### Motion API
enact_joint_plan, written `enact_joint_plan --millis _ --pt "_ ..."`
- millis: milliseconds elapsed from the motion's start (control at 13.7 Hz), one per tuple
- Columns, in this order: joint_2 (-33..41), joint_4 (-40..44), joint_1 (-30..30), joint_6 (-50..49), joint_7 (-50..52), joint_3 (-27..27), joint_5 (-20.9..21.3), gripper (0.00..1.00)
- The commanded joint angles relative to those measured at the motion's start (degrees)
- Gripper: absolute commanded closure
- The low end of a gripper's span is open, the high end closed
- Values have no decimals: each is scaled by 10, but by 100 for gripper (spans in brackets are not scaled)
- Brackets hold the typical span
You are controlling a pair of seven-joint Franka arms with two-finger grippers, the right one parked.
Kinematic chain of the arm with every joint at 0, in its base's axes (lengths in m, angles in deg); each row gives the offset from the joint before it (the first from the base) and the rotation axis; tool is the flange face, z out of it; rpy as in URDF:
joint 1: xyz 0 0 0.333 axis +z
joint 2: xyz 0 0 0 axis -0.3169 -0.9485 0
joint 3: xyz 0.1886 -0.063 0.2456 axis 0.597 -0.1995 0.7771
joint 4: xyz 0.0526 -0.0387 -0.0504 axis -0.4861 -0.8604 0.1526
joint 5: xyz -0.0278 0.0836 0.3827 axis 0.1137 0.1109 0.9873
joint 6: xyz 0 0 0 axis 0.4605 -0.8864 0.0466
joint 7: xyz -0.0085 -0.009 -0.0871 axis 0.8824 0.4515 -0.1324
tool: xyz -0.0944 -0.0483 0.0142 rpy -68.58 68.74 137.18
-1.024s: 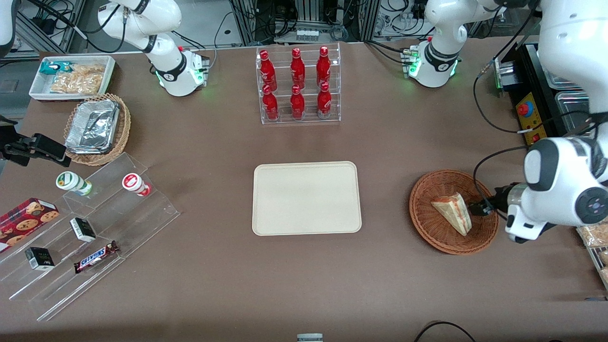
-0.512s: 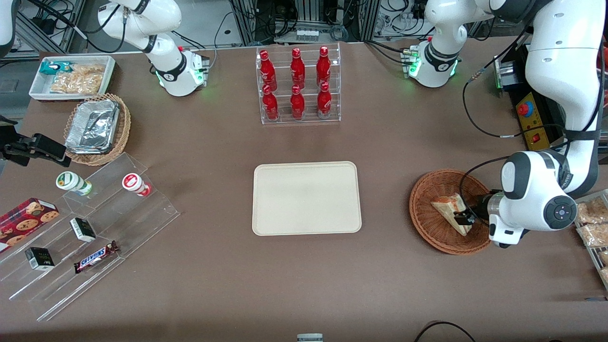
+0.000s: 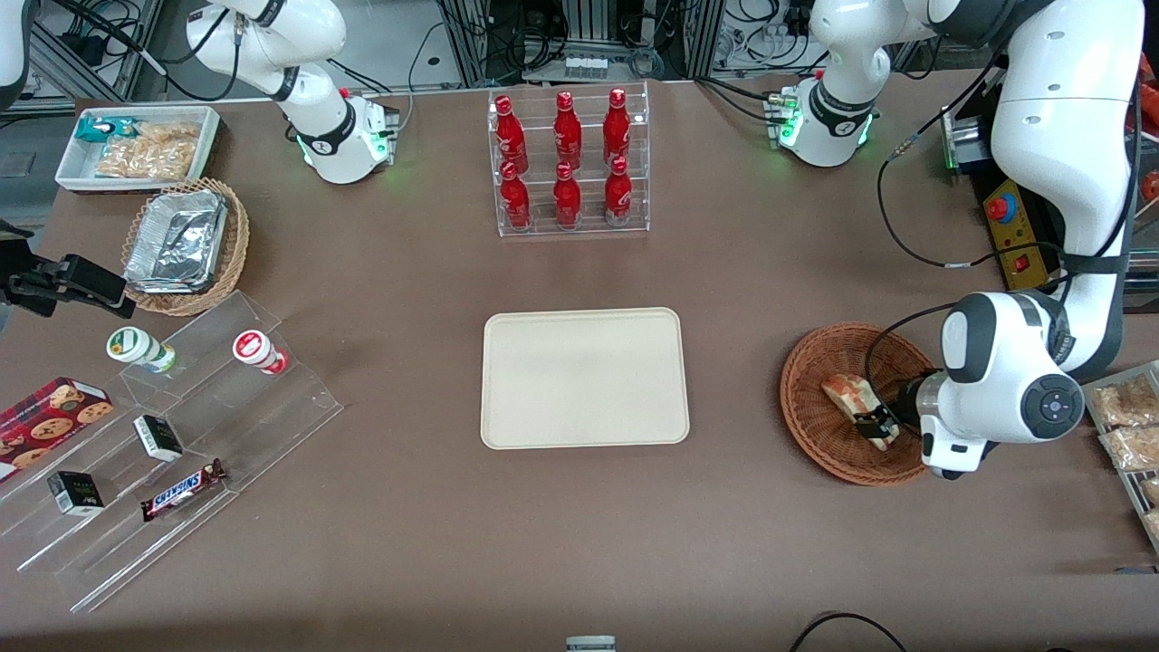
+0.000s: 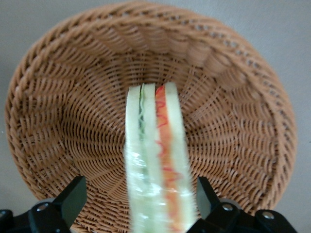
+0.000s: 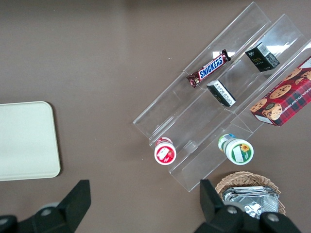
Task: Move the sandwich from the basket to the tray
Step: 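Close the left gripper on the sandwich wedge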
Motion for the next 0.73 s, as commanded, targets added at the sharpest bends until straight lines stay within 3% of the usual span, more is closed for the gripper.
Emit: enact_joint_plan --millis 0,439,659 --pt "7 15 0 -17 10 3 -7 0" --pt "-14 -15 -1 3 35 3 -14 0" --pt "-26 -19 -5 22 34 3 -38 0"
